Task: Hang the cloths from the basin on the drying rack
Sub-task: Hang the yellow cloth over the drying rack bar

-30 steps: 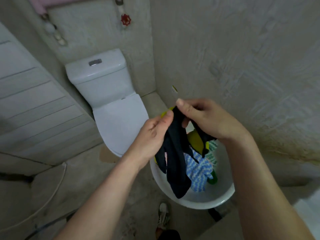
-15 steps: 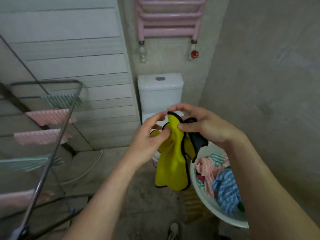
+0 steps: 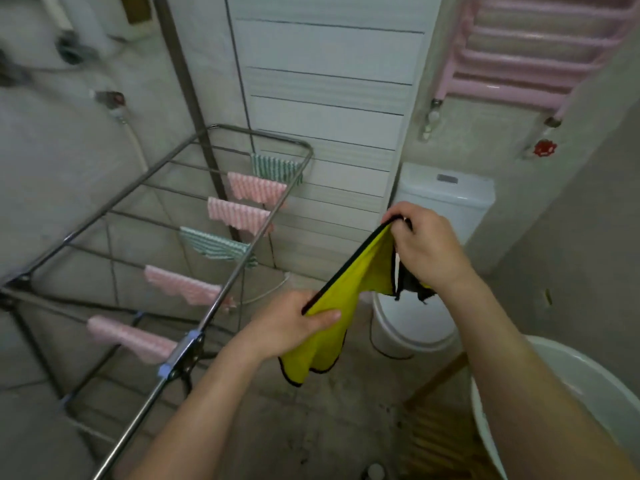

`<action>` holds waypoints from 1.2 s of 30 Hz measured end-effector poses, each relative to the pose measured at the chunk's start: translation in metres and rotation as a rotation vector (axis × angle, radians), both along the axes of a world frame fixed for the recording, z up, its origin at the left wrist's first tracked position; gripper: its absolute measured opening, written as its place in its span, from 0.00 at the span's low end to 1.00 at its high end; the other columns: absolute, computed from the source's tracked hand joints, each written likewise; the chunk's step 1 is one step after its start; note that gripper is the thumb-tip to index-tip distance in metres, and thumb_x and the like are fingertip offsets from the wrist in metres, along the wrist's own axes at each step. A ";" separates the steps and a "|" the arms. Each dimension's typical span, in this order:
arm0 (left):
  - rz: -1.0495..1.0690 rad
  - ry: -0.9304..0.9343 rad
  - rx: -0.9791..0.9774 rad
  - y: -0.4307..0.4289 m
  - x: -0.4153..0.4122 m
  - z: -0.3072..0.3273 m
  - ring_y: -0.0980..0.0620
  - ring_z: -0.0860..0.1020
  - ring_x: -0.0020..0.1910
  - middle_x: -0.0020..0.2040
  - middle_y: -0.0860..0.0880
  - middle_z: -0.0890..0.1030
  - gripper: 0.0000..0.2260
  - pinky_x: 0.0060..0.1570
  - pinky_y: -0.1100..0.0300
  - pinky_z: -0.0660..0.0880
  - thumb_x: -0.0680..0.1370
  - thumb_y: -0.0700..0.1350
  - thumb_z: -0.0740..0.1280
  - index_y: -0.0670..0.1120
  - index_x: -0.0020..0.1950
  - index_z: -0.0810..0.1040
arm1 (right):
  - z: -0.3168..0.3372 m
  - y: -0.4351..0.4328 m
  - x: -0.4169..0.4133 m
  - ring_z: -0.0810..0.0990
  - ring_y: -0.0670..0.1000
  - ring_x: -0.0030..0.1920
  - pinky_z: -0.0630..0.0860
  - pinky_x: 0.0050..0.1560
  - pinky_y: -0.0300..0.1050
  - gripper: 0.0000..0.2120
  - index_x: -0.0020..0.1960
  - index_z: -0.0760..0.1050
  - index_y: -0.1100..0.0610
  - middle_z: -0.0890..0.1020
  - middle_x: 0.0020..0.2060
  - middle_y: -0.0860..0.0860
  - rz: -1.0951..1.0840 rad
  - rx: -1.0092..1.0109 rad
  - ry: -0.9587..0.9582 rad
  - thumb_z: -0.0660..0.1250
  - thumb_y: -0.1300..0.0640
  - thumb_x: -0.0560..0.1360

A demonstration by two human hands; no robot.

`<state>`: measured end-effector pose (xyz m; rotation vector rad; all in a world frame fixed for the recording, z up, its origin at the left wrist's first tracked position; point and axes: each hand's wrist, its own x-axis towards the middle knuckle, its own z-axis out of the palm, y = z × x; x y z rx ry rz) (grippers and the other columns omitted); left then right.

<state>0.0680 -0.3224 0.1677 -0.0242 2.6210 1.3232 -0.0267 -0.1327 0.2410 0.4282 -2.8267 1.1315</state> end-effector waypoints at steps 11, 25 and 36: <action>0.357 0.133 0.303 -0.049 0.063 0.004 0.55 0.72 0.36 0.36 0.49 0.74 0.04 0.36 0.59 0.69 0.77 0.48 0.67 0.50 0.42 0.76 | -0.018 -0.088 -0.009 0.71 0.51 0.30 0.70 0.29 0.39 0.12 0.35 0.69 0.55 0.70 0.32 0.55 0.204 -0.431 -0.525 0.69 0.66 0.70; 1.071 0.615 0.674 -0.085 0.148 0.110 0.59 0.81 0.38 0.39 0.55 0.84 0.08 0.36 0.67 0.77 0.78 0.45 0.61 0.50 0.47 0.80 | 0.110 -0.283 0.040 0.72 0.44 0.23 0.69 0.25 0.35 0.18 0.54 0.79 0.53 0.73 0.31 0.52 1.023 -0.466 -0.420 0.63 0.71 0.71; 1.201 0.439 0.491 -0.154 0.148 0.041 0.55 0.72 0.35 0.34 0.51 0.74 0.10 0.38 0.61 0.71 0.75 0.38 0.68 0.50 0.53 0.73 | 0.080 -0.422 0.083 0.74 0.44 0.37 0.69 0.32 0.24 0.18 0.58 0.78 0.55 0.73 0.36 0.45 1.006 -0.304 -0.203 0.63 0.68 0.72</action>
